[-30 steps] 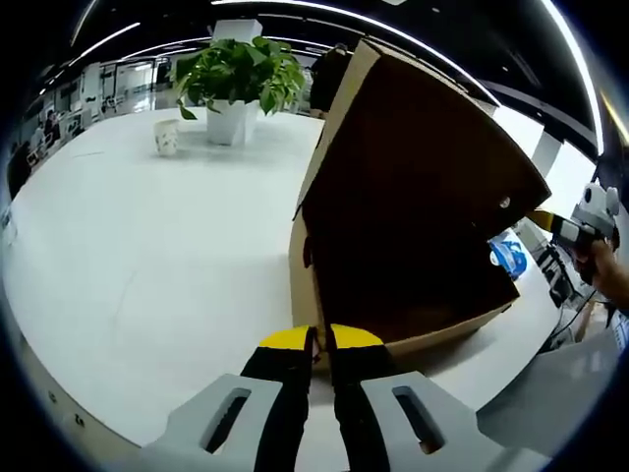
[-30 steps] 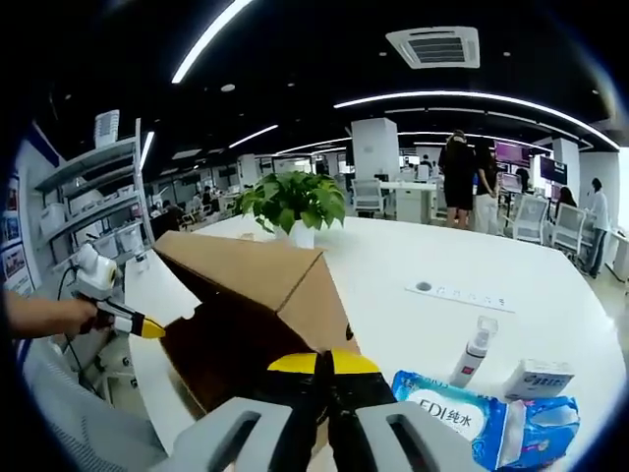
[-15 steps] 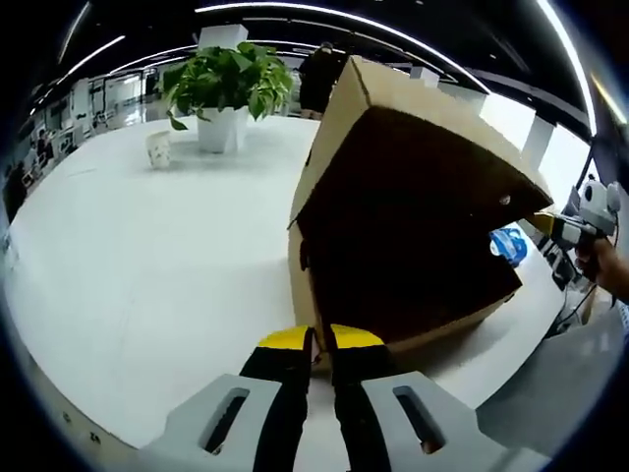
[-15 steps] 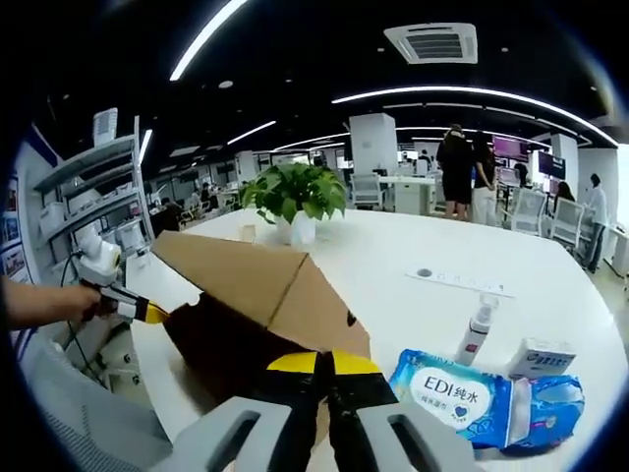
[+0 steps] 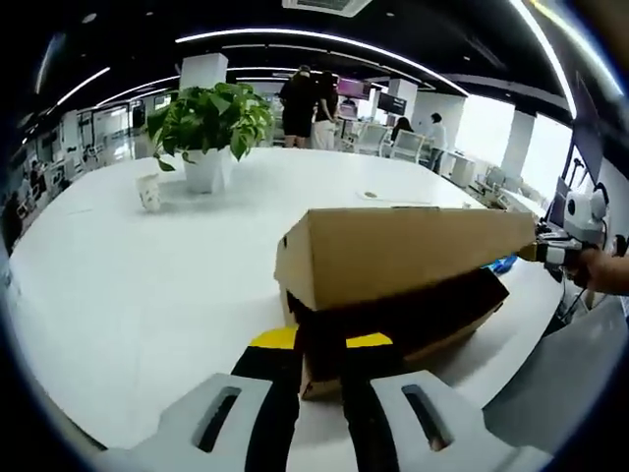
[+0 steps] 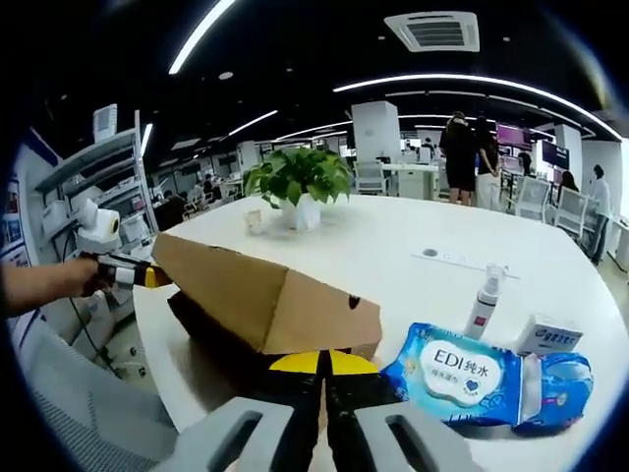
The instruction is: Operate the shoe box by opening the lid, removing the specified soft item, and placing it in the target area until the item is outside and the box remains undamaged.
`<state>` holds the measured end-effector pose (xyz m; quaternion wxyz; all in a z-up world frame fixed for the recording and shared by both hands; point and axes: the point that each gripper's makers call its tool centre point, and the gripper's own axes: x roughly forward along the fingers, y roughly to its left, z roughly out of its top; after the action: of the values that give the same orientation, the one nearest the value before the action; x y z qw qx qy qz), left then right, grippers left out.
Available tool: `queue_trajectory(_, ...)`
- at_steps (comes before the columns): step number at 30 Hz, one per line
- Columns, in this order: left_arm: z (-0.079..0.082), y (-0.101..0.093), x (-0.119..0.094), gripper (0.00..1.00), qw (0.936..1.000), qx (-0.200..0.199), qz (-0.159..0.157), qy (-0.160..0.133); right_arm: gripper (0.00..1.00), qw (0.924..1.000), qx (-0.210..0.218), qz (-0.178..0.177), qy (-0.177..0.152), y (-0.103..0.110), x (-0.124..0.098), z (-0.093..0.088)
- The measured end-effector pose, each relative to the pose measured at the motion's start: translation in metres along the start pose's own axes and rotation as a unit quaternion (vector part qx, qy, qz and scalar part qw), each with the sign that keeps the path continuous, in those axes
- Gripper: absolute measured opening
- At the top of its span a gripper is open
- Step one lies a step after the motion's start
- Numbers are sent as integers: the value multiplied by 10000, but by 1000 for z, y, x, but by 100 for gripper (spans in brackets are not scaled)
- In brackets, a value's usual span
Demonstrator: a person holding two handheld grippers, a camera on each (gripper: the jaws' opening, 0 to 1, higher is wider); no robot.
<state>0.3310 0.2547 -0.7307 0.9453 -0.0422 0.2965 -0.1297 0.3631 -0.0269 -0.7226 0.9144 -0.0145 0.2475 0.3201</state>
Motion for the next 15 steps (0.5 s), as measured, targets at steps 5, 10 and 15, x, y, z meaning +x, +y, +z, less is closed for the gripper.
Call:
queue_trajectory(5, -3, -2, -2, 14, 10000, 70, -68, 9, 0, 9999, 13, 143, 59, 6, -1, -6)
queue_trajectory(10, -7, -6, -3, 21, 9996, 197, -195, 49, 2, 9993, -96, 346, 85, 16, -2, -11)
queue_trajectory(15, -13, -5, -2, 23, 9990, 379, -191, 133, 6, 9983, -322, 470, 124, 25, -1, -15)
